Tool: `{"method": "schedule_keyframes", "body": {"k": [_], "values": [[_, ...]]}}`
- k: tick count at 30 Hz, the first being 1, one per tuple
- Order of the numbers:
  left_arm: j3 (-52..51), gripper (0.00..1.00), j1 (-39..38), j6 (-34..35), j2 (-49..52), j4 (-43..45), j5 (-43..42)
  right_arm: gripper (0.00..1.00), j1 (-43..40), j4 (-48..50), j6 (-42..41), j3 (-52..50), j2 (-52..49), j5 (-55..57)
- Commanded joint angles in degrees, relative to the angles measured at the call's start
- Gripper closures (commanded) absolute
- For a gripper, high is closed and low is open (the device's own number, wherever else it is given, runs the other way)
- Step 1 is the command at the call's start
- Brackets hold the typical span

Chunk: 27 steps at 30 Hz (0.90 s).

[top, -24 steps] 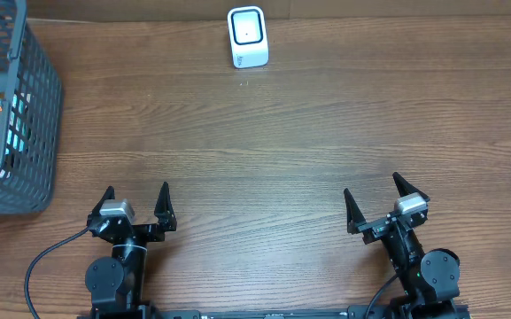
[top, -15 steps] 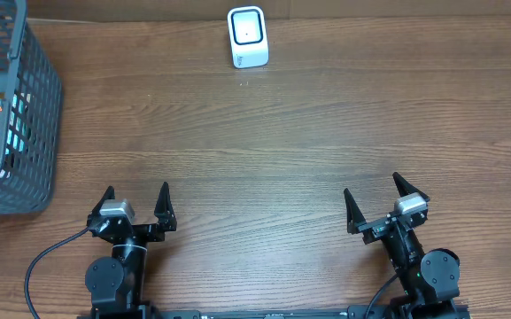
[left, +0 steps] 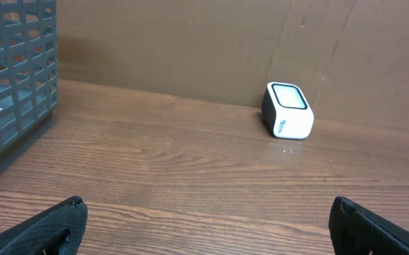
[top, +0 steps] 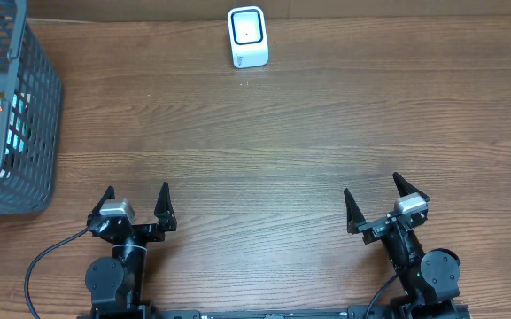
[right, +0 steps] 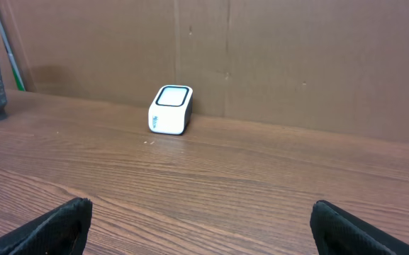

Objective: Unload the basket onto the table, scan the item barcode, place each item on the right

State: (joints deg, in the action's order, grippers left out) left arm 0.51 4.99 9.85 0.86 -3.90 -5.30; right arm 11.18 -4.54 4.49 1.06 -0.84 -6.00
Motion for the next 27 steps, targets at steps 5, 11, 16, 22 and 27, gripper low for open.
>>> {"method": "schedule_keyframes", "body": {"k": [5,11,16,22,27], "values": [[-0.2,0.00,0.1,-1.3,-0.6,-0.2,0.4,0.00,-0.3,0.3,-0.1,-0.6,0.7,-0.1],[-0.2,0.00,0.1,-1.3,-0.6,-0.2,1.1,0.00,-0.3,0.3,-0.1,-0.6,0.7,-0.1],[-0.2,0.00,0.1,-1.3,-0.6,-0.2,1.2,0.00,-0.3,0.3,-0.1,-0.6,0.7,-0.1],[-0.2,0.00,0.1,-1.3,-0.6,-0.2,1.2,0.00,-0.3,0.3,-0.1,-0.6,0.7,-0.1],[-0.2,0.00,0.1,-1.3,-0.6,-0.2,1.2,0.00,-0.3,0.3,-0.1,-0.6,0.7,-0.1]]}}
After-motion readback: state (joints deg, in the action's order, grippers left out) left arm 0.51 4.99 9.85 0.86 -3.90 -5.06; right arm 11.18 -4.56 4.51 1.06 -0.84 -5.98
